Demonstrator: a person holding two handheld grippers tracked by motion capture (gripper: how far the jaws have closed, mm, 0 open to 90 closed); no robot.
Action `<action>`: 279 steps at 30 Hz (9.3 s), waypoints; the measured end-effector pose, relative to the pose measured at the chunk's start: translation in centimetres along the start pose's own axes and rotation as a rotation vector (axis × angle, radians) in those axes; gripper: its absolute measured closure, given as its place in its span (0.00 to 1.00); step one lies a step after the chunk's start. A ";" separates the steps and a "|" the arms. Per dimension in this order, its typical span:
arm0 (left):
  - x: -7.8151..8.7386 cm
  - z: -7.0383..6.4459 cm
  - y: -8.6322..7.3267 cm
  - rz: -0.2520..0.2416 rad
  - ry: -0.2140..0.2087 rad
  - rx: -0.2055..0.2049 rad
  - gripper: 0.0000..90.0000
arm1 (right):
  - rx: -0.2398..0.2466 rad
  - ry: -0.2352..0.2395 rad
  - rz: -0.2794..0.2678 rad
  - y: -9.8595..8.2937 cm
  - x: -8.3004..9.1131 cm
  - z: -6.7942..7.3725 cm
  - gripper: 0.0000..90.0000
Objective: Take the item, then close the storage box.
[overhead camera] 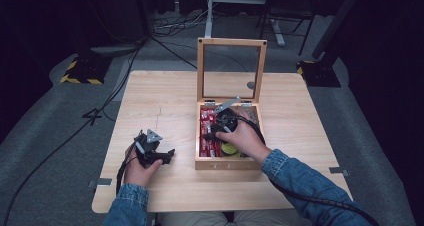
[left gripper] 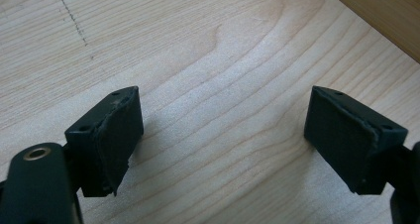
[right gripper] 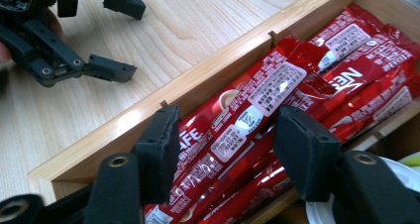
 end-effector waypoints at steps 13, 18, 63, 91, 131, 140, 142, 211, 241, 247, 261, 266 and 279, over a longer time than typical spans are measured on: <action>0.0 0.0 0.0 0.000 0.000 0.000 0.17 | -0.050 0.036 0.025 -0.3 -0.1 0.9 0.84; 0.0 0.0 0.0 0.000 -0.001 0.000 0.17 | -0.120 0.106 -0.008 0.2 0.1 1.8 0.93; 0.0 0.0 -0.1 -0.003 0.003 0.006 0.17 | -0.168 0.003 -0.277 1.4 12.5 -2.0 0.94; 0.0 0.0 -0.1 -0.003 0.004 0.006 0.17 | -0.264 -0.185 -0.263 -6.1 18.3 -7.1 0.94; 0.1 0.0 -0.1 -0.001 0.005 0.003 0.17 | -0.529 -0.209 -0.095 -17.8 14.1 -11.5 0.93; 0.0 0.0 -0.1 -0.001 0.004 0.004 0.17 | -0.562 -0.202 -0.090 -18.6 13.3 -11.5 0.93; 0.0 0.0 -0.1 -0.001 0.004 0.003 0.17 | -0.569 -0.205 -0.088 -18.8 13.1 -11.5 0.92; -0.1 0.1 0.1 0.001 0.007 0.004 0.17 | -0.138 -0.380 -0.367 -0.3 20.7 -17.2 0.41; -0.1 0.1 0.1 0.000 0.006 0.003 0.17 | -0.151 -0.376 -0.353 4.0 16.7 -23.8 0.43; -0.1 0.1 0.2 -0.002 0.007 0.004 0.17 | -0.160 -0.358 -0.352 4.2 15.7 -23.9 0.43; -0.1 0.1 0.2 -0.002 0.007 0.003 0.17 | -0.171 -0.353 -0.341 4.1 15.2 -24.0 0.51; -0.1 0.1 0.2 0.001 0.006 -0.001 0.17 | -0.191 -0.335 -0.349 4.1 15.4 -23.9 0.52; -0.1 0.1 0.1 0.001 0.005 0.002 0.17 | -0.170 -0.327 -0.345 4.1 17.4 -21.7 0.57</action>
Point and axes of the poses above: each handheld gripper's, and its own axes: x roughly backward along the jaws, y roughly out of its top, z roughly to its left, the point moved 8 cm from there along -x, roughly forward along the jaws, and after that the axes turned 12 degrees about x, right-handed, at the moved point
